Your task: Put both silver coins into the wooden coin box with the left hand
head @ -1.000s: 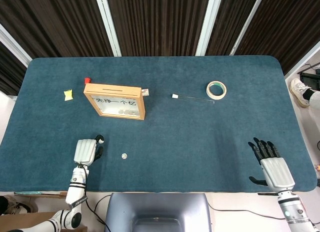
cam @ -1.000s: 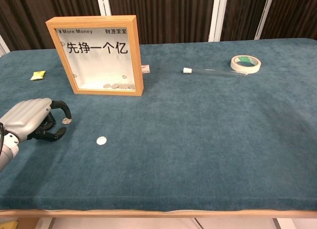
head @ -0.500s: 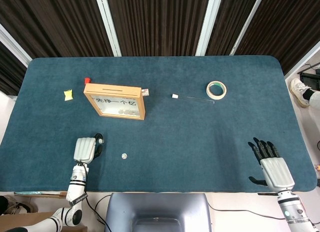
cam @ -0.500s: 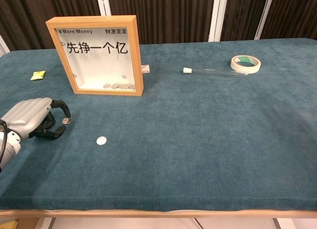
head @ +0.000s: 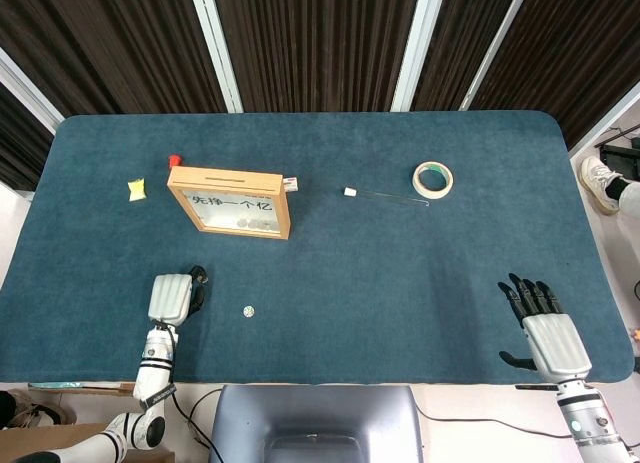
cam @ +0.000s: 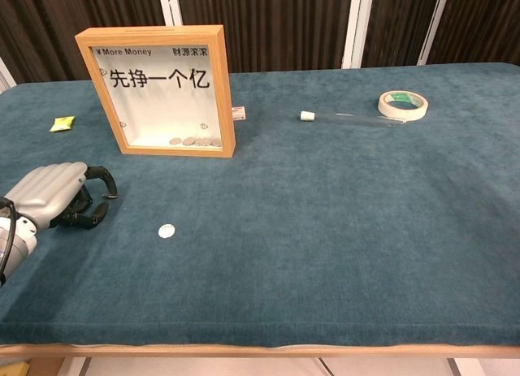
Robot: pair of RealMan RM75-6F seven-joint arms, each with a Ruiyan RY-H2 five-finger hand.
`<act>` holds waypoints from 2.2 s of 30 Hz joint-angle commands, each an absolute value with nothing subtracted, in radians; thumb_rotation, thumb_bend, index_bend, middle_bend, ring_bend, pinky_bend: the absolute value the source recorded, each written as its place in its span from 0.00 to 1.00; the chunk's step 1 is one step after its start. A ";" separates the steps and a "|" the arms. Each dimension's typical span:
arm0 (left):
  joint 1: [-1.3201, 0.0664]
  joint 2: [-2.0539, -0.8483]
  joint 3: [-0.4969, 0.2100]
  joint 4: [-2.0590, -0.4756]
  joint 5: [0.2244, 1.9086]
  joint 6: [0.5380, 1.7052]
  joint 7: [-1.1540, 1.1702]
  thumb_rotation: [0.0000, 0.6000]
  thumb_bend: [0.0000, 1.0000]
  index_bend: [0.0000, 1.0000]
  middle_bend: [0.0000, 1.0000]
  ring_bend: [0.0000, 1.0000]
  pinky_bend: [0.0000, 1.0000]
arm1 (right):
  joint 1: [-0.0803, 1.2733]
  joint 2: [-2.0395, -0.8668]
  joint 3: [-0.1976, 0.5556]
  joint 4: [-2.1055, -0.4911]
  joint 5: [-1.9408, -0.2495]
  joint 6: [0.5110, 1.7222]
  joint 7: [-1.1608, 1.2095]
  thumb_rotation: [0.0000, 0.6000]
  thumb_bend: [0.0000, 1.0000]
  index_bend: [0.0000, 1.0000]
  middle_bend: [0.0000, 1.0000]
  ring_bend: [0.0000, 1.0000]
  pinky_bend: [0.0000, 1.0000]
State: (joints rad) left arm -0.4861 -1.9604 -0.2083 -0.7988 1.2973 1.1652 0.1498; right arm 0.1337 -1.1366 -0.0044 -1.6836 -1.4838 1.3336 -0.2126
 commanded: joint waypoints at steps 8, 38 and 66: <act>-0.499 -1.972 -0.218 -0.768 1.289 1.161 0.133 1.00 0.40 0.47 1.00 1.00 1.00 | 0.132 -1.135 -0.005 -1.682 -1.480 1.335 -0.218 1.00 0.18 0.00 0.00 0.00 0.00; -0.525 -2.013 -0.221 -0.671 1.307 1.189 0.053 1.00 0.39 0.51 1.00 1.00 1.00 | 0.126 -1.128 -0.001 -1.685 -1.466 1.338 -0.221 1.00 0.18 0.00 0.00 0.00 0.00; -0.499 -1.777 -0.268 -0.978 1.401 1.469 0.097 1.00 0.51 0.60 1.00 1.00 1.00 | 0.128 -1.131 -0.002 -1.687 -1.466 1.332 -0.225 1.00 0.18 0.00 0.00 0.00 0.00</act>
State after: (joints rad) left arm -0.5144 -1.8815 -0.2422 -0.8452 1.3654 1.3943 0.0650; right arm 0.1283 -1.1309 -0.0017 -1.6871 -1.4661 1.3324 -0.2252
